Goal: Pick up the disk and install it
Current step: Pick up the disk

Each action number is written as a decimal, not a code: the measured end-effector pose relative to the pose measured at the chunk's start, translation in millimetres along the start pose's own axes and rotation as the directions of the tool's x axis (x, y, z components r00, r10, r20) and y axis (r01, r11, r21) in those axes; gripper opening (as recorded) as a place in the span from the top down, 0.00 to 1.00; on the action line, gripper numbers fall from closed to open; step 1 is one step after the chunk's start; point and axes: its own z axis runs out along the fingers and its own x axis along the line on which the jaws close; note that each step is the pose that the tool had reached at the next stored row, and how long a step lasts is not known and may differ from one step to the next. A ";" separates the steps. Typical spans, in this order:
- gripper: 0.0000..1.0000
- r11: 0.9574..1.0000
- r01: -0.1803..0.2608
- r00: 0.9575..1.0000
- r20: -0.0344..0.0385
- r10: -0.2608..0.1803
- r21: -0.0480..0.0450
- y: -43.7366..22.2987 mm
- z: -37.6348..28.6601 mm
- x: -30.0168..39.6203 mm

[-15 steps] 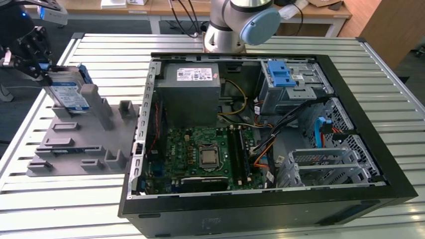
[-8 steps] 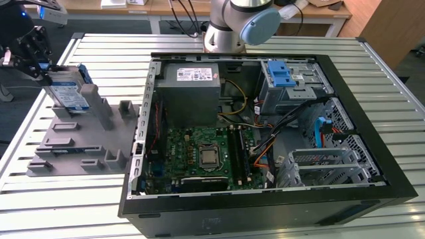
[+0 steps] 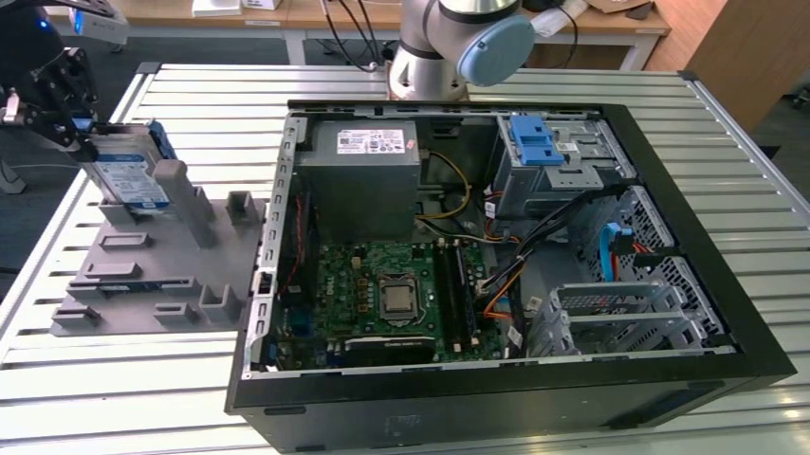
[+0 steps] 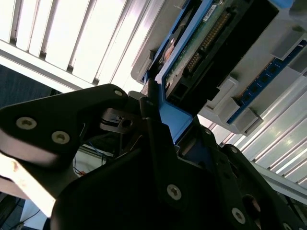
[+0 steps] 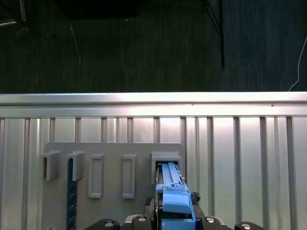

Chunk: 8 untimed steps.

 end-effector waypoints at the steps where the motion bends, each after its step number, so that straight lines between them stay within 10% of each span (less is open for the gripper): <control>1: 0.64 1.000 0.000 1.000 0.000 0.000 0.000 0.0 -0.9 0.0; 8: 0.64 1.000 0.000 1.000 0.000 0.000 0.000 0.0 -1.7 -0.1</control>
